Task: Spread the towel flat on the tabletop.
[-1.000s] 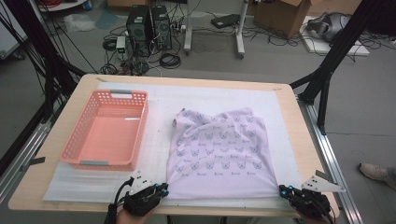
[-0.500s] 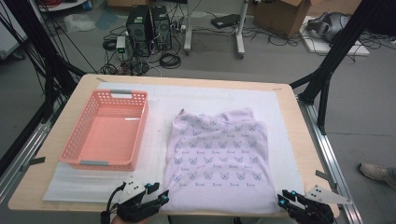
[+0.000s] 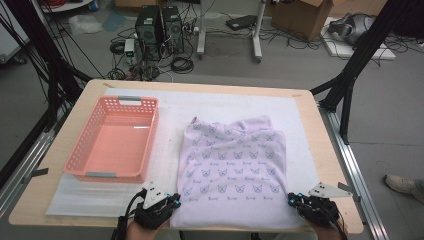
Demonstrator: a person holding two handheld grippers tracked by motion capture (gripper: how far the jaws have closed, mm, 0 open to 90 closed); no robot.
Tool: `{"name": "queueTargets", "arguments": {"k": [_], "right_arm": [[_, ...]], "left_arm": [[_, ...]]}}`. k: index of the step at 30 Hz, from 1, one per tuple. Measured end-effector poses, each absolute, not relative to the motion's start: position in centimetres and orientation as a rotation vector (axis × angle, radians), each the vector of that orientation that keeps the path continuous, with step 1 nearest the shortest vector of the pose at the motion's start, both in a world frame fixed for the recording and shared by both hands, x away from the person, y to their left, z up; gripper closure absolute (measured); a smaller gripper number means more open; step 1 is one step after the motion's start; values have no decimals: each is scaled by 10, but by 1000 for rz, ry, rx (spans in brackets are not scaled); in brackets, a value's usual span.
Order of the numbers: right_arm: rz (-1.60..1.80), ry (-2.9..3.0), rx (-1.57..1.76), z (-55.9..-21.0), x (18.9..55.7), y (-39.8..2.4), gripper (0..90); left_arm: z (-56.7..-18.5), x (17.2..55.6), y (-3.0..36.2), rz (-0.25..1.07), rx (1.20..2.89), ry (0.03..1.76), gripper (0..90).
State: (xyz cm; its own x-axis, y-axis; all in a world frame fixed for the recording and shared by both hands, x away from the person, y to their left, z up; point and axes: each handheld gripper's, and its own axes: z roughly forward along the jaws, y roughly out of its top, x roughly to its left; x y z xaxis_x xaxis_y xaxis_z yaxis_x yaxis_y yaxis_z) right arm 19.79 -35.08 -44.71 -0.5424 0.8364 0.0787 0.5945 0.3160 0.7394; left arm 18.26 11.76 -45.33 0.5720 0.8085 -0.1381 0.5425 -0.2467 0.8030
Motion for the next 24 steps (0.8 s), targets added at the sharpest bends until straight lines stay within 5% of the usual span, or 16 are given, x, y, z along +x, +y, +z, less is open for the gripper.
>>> {"name": "queueTargets", "arguments": {"k": [17, 19, 21, 24], "right_arm": [[1020, 2338, 1260, -443, 143, -371, 871], [1044, 2320, 1259, -442, 143, -372, 843], [1074, 2288, 1255, -440, 148, -371, 754], [1074, 2232, 1271, -438, 162, -368, 696]], "left_arm": [[-454, 152, 121, 275, 1946, 984, 850], [-453, 153, 122, 303, 1916, 989, 755], [-451, 163, 125, 323, 1857, 1037, 551], [-450, 182, 124, 357, 1829, 1086, 499]]}}
